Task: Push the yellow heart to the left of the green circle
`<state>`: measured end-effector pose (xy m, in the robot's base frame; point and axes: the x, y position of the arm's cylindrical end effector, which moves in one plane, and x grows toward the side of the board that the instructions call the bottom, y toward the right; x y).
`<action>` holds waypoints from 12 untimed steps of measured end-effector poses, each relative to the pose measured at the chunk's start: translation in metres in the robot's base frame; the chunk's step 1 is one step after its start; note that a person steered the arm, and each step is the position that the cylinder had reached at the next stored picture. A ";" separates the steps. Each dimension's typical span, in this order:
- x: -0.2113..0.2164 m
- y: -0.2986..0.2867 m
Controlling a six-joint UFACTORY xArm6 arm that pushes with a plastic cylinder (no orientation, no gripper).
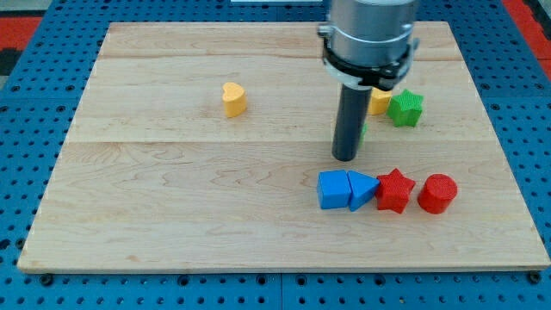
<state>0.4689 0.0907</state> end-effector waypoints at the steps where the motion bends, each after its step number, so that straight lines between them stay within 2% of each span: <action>1: -0.049 -0.007; 2: -0.057 -0.020; 3: -0.051 -0.155; 4: -0.006 -0.246; 5: -0.100 -0.293; 6: -0.144 -0.189; 7: -0.136 -0.160; 8: -0.134 -0.262; 9: -0.095 -0.205; 10: -0.131 -0.090; 11: -0.114 -0.077; 12: -0.088 -0.169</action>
<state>0.3813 -0.0786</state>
